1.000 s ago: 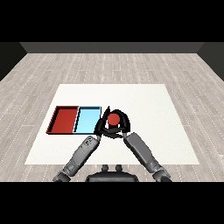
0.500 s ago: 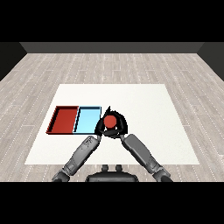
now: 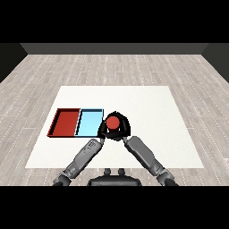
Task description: Pick the red can and put it in the red box
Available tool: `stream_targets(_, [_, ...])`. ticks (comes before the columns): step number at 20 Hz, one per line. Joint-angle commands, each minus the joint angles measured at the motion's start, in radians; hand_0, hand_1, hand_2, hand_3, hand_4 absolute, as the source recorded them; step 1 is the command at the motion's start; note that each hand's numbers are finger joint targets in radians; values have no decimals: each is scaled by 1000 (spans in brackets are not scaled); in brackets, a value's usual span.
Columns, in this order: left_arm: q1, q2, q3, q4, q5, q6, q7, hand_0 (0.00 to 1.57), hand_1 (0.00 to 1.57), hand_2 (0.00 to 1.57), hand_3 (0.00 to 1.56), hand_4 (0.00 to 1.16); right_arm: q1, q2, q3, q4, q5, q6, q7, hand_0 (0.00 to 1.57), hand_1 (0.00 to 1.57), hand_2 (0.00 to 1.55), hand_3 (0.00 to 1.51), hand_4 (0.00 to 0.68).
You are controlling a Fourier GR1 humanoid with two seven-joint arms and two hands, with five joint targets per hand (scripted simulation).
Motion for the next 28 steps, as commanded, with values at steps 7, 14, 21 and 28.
stream_targets(7, [-66, -21, -21, 11, -34, 86, 91, 1571, 1571, 1452, 1300, 881, -14, 15, 34, 49, -72, 25, -74, 1478, 1478, 1437, 1390, 558])
stream_targets(14, [-51, -21, -34, 14, -23, 106, 57, 1571, 1571, 1522, 1426, 880, 8, 15, 57, -57, 1, -32, 0, 1516, 1516, 1460, 1398, 544])
stream_targets(21, [13, 1, -4, -91, -13, 72, 55, 1571, 1571, 1556, 1489, 1119, -12, 15, 41, 4, -97, 52, -53, 1255, 1255, 1262, 1195, 0])
stream_targets(28, [-57, -21, -71, 27, 49, 145, -13, 1571, 1571, 1569, 1491, 1140, 67, 15, 34, -80, 2, 72, -26, 0, 0, 0, 0, 0])
